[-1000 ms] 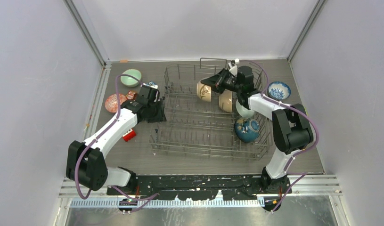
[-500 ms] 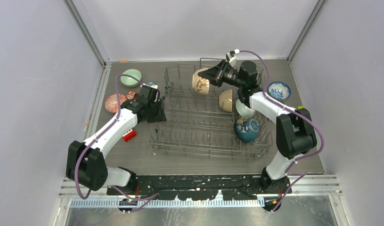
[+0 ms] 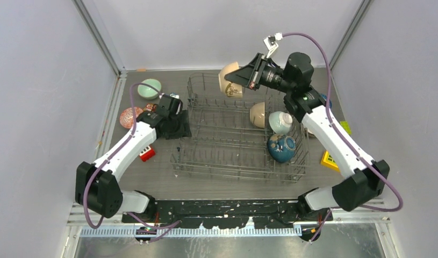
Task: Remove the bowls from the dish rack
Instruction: Place the bowl at the center of the board.
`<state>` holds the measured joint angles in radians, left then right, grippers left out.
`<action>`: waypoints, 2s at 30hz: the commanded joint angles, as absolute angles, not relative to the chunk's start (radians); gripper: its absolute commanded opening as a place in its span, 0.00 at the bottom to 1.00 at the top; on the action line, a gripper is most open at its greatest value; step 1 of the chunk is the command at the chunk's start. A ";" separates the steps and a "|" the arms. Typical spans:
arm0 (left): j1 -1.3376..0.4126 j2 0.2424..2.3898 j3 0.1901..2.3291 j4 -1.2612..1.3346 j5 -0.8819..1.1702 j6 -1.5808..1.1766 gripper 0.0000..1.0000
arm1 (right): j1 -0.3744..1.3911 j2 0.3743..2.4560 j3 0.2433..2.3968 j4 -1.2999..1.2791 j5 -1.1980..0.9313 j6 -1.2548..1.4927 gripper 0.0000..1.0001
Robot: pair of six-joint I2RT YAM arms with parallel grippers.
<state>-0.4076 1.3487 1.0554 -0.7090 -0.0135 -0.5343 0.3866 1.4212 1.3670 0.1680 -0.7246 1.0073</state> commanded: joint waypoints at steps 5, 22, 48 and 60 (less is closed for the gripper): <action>-0.407 1.236 1.221 -0.768 -0.034 -0.559 0.82 | 0.571 1.266 1.619 -0.411 -0.510 0.468 0.01; -0.407 0.937 1.345 -0.720 0.175 -0.527 1.00 | 1.445 1.137 1.530 -0.874 0.418 -0.240 0.01; -1.083 1.161 1.671 -1.173 -0.094 -0.099 0.90 | 1.827 1.366 1.479 -1.147 0.601 -0.522 0.01; -1.210 1.277 1.684 -1.199 -0.170 -0.100 0.77 | 1.830 1.379 1.477 -1.147 0.617 -0.524 0.01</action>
<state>-1.1992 1.2766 1.6676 -1.2121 -0.1394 -0.1173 1.8240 1.3815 1.4185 -1.1526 0.5529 -0.4950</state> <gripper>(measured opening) 0.779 0.150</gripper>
